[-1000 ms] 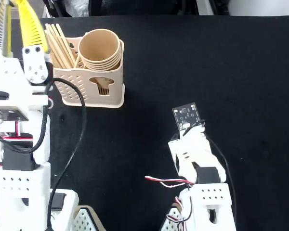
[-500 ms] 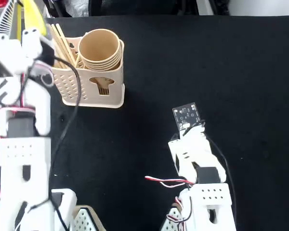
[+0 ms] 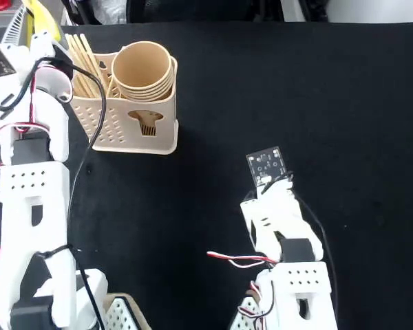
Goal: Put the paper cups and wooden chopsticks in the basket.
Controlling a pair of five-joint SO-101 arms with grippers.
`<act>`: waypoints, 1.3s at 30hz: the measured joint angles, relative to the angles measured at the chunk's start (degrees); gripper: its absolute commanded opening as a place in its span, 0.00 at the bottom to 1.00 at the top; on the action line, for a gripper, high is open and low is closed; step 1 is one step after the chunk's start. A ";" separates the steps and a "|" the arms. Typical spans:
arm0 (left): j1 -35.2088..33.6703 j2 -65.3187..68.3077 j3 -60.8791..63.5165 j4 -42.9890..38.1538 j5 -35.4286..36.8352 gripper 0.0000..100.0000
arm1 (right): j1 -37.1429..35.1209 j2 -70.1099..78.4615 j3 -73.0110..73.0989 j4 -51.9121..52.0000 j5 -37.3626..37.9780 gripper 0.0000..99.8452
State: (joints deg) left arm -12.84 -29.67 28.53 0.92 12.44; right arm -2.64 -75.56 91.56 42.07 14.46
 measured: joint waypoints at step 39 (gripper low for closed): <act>-21.98 15.21 -36.48 56.18 -20.92 0.18 | 0.00 0.00 0.00 0.00 0.00 0.01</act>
State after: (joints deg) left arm -34.81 -14.46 -7.96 57.10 -8.48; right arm -2.64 -75.56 91.56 42.07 14.46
